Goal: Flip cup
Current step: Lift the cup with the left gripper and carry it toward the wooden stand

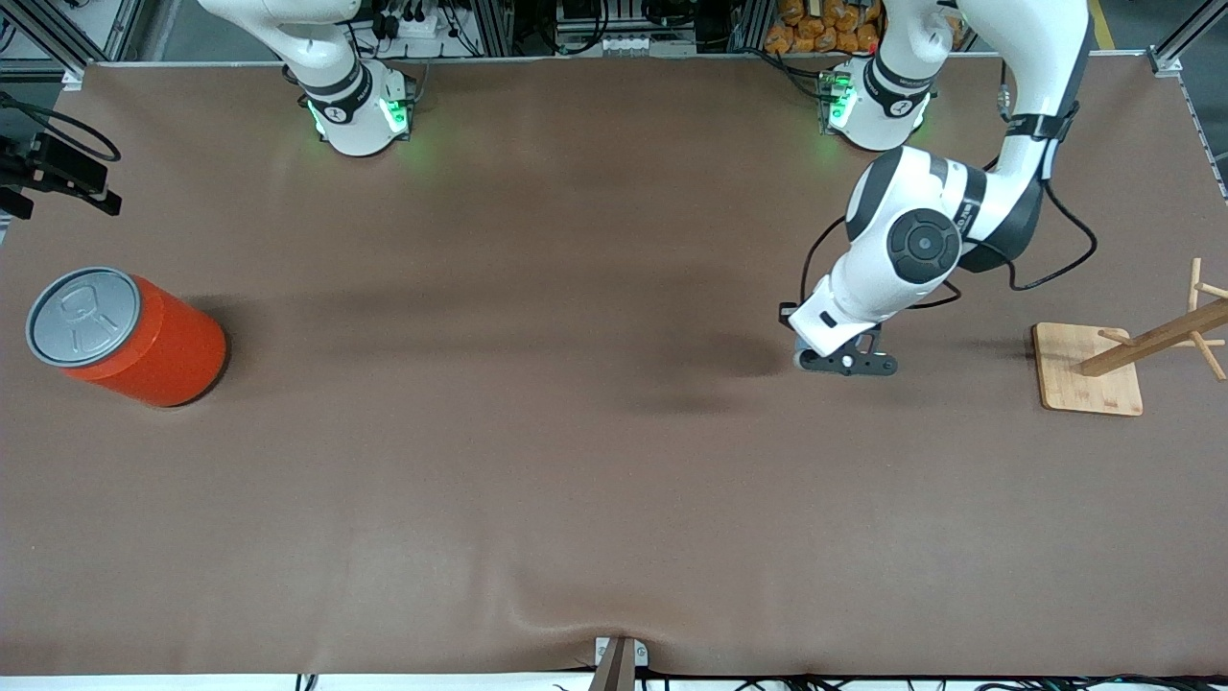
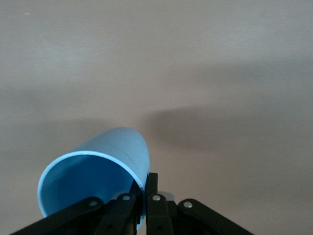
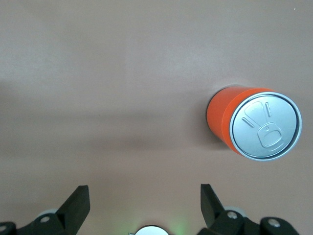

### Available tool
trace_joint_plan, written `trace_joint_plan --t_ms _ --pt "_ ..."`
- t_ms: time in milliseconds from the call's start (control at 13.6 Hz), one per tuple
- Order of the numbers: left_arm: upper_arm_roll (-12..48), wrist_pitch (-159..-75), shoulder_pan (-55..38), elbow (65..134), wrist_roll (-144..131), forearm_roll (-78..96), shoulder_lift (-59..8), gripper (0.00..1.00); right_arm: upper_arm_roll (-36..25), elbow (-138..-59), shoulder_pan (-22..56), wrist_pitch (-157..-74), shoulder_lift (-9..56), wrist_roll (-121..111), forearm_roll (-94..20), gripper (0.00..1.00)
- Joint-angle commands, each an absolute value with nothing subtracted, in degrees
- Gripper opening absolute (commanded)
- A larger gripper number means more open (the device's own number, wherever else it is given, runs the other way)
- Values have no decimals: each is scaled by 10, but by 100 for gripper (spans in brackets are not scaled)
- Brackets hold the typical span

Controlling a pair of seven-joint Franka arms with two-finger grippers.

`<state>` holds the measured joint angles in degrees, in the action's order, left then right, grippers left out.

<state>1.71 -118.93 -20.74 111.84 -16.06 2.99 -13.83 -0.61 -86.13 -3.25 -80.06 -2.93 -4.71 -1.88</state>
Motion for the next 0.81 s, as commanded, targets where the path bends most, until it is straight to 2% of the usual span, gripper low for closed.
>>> trace_joint_plan --t_ms 0,147,293,513,659,733 --pt "22 -1185 -173 1147 -160 -28 -112 0 -5 -859 -40 -796 -33 -54 -33 100" --pt "24 -1195 -145 1167 -134 -33 -111 0 -5 -859 -40 -798 -33 -54 -33 100" --pt "25 -1240 -109 1193 -81 -33 -114 0 -5 -859 -39 -797 -33 -54 -33 100" --pt "24 -1252 -104 1194 -68 -33 -130 0 -6 -859 -40 -799 -33 -54 -50 100" --pt "24 -1268 -95 1194 -68 -33 -148 2 -6 -858 -40 -799 -33 -54 -51 100" --pt "24 -1271 -95 1195 -68 -33 -152 7 -6 -859 -41 -798 -33 -54 -52 100"
